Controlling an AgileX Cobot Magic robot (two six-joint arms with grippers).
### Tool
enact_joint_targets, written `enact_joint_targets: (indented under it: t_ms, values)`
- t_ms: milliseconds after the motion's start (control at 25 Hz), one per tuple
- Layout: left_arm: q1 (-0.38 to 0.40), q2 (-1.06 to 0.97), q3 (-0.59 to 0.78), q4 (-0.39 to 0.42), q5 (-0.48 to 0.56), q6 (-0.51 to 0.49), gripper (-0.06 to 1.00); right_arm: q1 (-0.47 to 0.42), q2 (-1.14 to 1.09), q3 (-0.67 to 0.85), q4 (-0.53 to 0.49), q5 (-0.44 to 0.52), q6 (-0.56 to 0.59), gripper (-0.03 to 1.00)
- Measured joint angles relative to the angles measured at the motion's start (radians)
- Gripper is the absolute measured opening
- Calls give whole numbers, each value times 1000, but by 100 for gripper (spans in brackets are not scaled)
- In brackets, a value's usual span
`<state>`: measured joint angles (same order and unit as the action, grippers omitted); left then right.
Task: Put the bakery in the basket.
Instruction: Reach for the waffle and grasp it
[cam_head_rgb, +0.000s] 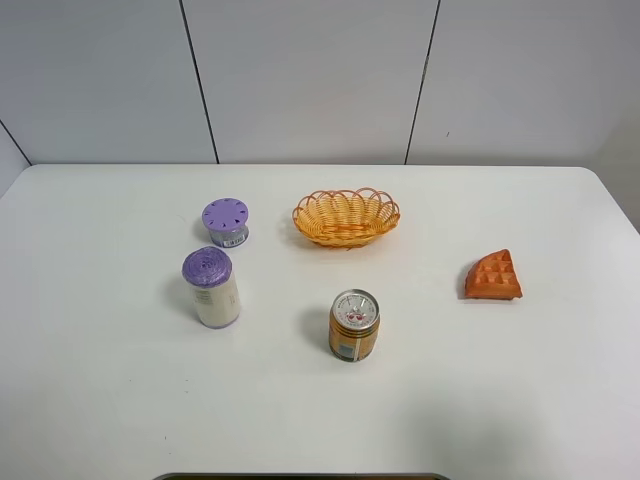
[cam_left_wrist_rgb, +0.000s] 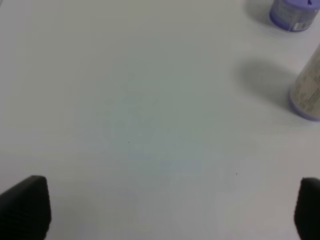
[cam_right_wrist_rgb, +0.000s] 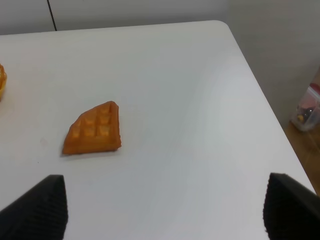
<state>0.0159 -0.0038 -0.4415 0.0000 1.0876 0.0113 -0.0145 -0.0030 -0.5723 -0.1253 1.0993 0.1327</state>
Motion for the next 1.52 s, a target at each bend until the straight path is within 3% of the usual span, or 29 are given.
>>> enact_joint_targets:
  t_ms: [800,1280,1520]
  values:
    - [0,0,0,0,0,0,99,0,51,0,0,-4,0,78]
    - [0,0,0,0,0,0,99,0,496,-174,144,1,0,78]
    - [0,0,0,0,0,0,99,0,747,-302,135,33,17,78]
